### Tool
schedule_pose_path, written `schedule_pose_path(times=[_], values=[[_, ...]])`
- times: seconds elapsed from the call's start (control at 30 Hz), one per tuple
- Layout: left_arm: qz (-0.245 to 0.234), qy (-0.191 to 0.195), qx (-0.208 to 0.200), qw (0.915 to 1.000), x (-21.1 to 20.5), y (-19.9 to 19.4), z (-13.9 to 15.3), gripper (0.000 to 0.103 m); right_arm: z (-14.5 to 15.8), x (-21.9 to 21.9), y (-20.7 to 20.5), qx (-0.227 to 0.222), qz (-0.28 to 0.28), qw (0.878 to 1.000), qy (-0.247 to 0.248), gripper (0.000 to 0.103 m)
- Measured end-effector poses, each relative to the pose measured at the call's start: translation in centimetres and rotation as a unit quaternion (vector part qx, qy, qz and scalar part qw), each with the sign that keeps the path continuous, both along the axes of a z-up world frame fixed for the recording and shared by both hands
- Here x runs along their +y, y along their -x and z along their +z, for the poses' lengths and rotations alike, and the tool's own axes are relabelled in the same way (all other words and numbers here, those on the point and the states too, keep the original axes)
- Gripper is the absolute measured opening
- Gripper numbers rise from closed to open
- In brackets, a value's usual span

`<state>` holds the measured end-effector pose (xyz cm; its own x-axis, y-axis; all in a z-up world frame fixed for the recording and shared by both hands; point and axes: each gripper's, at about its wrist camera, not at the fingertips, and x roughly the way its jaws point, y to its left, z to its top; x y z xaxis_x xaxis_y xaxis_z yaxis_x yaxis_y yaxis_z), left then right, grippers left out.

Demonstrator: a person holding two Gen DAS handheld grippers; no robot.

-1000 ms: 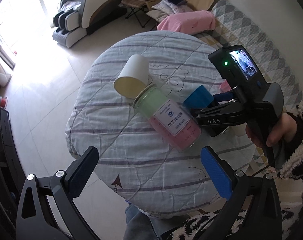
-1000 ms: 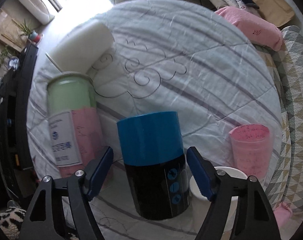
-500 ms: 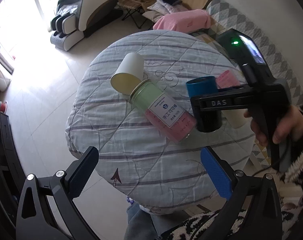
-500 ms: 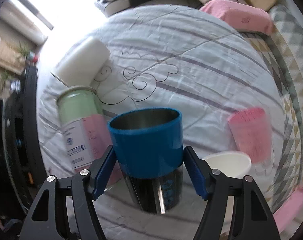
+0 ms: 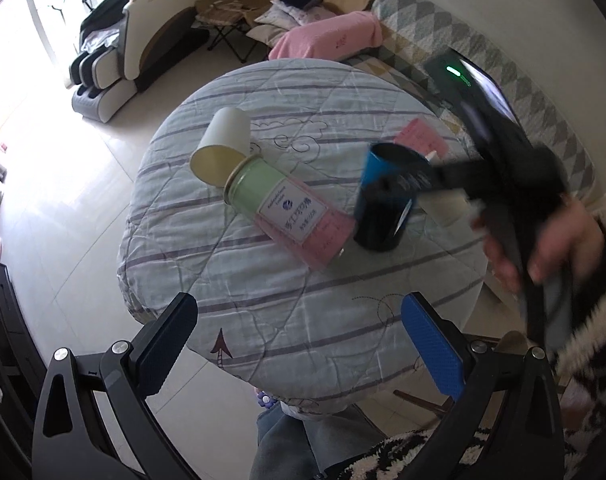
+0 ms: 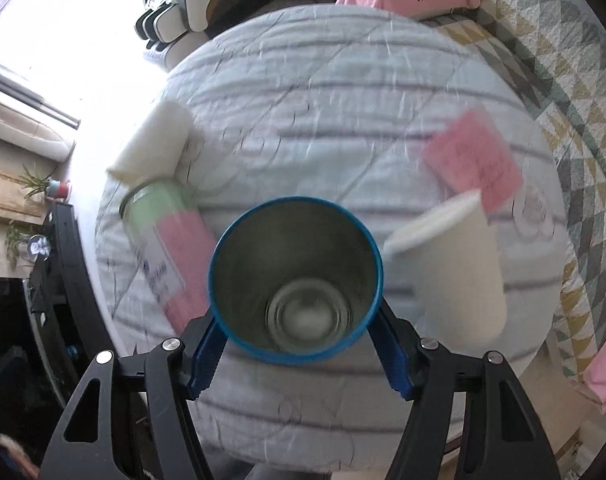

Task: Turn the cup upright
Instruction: 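Close the right gripper around the tumbler's body and lift it, then rotate the right tool to turn the tumbler open end up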

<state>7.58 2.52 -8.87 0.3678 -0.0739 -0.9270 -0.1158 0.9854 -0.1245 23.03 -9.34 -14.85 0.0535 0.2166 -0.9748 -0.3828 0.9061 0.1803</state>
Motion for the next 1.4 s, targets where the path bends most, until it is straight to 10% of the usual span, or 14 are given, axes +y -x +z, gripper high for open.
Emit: schedule_pose_path(times=[0.43, 1.07, 1.4], values=[[0.034, -0.003, 0.012, 0.9994, 1.9, -0.4, -0.9, 0.103, -5.2, 3.2, -2.1, 0.007, 0.014, 0.996, 0.083, 0.068], [-0.016, 0.006, 0.009, 0.9998, -1.3, 0.3, -0.6, 0.103, -6.4, -3.0, 4.4, 0.109, -0.097, 0.989, 0.039, 0.068], [-0.035, 0.017, 0.020, 0.9990, -3.1, 1.6, -1.5, 0.103, -2.9, -4.2, 6.3, 0.051, -0.107, 0.993, 0.012, 0.078]])
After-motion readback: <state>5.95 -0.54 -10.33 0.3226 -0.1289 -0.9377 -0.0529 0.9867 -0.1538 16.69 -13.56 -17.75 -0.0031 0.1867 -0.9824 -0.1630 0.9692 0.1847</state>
